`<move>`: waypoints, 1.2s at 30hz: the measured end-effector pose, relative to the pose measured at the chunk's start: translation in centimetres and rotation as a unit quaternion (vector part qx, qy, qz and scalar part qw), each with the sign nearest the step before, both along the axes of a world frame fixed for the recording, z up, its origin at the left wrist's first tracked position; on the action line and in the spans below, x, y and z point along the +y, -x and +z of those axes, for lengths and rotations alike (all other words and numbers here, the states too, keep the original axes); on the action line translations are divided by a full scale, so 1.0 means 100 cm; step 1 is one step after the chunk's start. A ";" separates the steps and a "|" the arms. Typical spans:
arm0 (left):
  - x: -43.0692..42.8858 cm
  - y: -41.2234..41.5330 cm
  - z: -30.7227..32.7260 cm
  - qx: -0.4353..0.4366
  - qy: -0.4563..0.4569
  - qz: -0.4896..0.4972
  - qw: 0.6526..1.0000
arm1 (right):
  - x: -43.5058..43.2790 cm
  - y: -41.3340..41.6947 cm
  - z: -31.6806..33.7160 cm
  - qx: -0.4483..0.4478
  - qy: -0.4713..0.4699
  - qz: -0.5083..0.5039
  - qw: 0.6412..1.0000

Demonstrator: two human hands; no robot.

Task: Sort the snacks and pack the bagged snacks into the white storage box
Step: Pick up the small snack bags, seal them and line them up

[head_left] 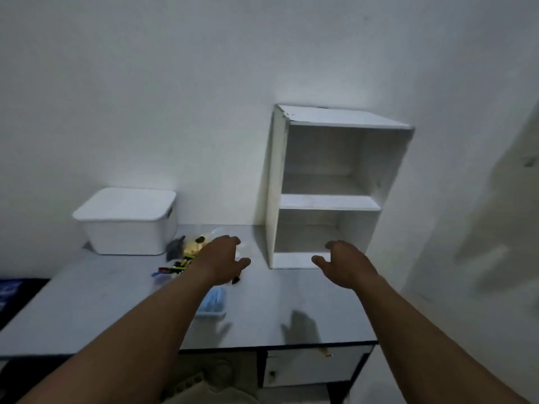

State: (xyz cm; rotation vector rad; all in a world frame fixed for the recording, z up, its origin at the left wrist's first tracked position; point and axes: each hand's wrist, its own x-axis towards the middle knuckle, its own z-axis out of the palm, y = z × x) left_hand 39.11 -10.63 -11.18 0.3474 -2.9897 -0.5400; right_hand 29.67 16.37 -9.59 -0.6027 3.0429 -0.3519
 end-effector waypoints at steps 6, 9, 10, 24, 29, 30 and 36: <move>-0.081 -0.014 0.000 -0.003 0.009 0.057 0.998 | -0.106 0.017 0.004 -0.008 0.000 0.071 0.997; -0.117 -0.005 -0.004 -0.011 0.010 0.080 0.997 | -0.156 0.037 0.000 -0.011 -0.007 0.107 0.994; -0.129 0.000 -0.004 -0.011 0.011 0.090 0.996 | -0.173 0.046 -0.002 -0.011 -0.007 0.116 0.993; -0.242 0.109 -0.042 -0.021 -0.030 0.134 0.990 | -0.333 0.160 -0.054 -0.077 -0.026 0.190 0.978; -0.285 0.146 -0.086 -0.047 -0.031 0.116 0.992 | -0.378 0.186 -0.093 -0.113 -0.017 0.186 0.976; -0.293 0.155 -0.095 -0.054 -0.034 0.112 0.992 | -0.386 0.190 -0.103 -0.120 -0.012 0.182 0.976; -0.335 0.214 -0.147 -0.065 -0.066 0.076 0.993 | -0.430 0.205 -0.158 -0.181 0.023 0.133 0.974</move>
